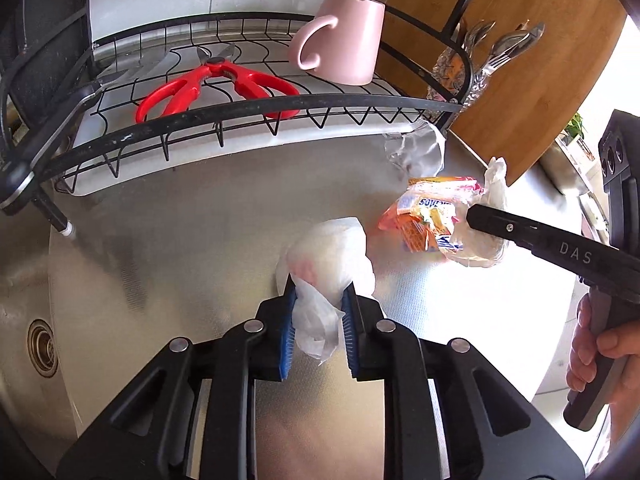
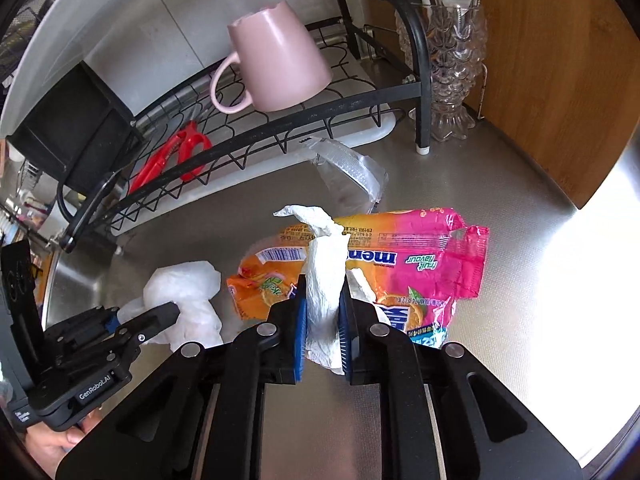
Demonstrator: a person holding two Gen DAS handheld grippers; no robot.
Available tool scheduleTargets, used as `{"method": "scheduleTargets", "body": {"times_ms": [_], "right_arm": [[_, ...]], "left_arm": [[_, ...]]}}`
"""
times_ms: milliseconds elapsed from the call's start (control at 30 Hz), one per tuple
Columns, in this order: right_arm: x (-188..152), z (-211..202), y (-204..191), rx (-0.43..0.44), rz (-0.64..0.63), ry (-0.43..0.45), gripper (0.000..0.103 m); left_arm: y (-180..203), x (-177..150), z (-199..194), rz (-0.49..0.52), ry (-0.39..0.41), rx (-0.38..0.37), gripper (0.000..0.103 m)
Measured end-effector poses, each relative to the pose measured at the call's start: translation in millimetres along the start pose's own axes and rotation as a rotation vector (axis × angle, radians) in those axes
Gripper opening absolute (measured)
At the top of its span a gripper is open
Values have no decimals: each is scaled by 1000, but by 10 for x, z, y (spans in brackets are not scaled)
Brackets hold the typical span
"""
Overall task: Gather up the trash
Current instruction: 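Grasp the white plastic bag with the left tool while the right tool grasps tissue, then lower the bag and tissue into the floor bin and open both tools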
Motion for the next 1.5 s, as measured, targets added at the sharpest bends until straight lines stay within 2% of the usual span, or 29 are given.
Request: {"method": "scheduleTargets", "body": {"times_ms": [200,367,600,633,767,967,1167,1267,1367,1500], "right_arm": [[-189,-330,-85,29,20,57,15],[-367,-541,-157,70,-23,68,15],[-998,-876,-149,153,-101,32,15],[-998,-876,-149,153,-101,32,15],[-1471,-998,-71,184,-156,-18,15],[-2121,-1030,45,218,-171,-99,15],[-2721,-754,143,225,-150,-203,15],[-2982,-439,209,188,-132,-267,15],[-3201,-41,348,189,-46,-353,15],[-3388,410,463,152,-5,-401,15]], "left_arm": [[59,-179,-340,34,38,22,17],[199,-389,-609,3,83,49,17],[664,-1066,-932,-45,97,58,17],[729,-1177,-956,-52,97,58,17],[922,-1623,-1003,-74,84,68,17],[1095,-2243,-1045,-98,51,62,18],[1119,-2881,-644,-108,-77,60,18],[1031,-3158,-286,-121,-138,73,18],[898,-3373,83,-137,-180,65,18],[742,-3555,532,-158,-229,47,18]]}}
Point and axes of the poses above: each gripper's, at about its wrist camera, not at the fingertips, and z roughly the way its jaws point, y to its right, x to its top, the point moved 3 cm from there along z, roughly the way its jaws point, and after that the axes turned 5 degrees about -y, right-handed, at the moved point
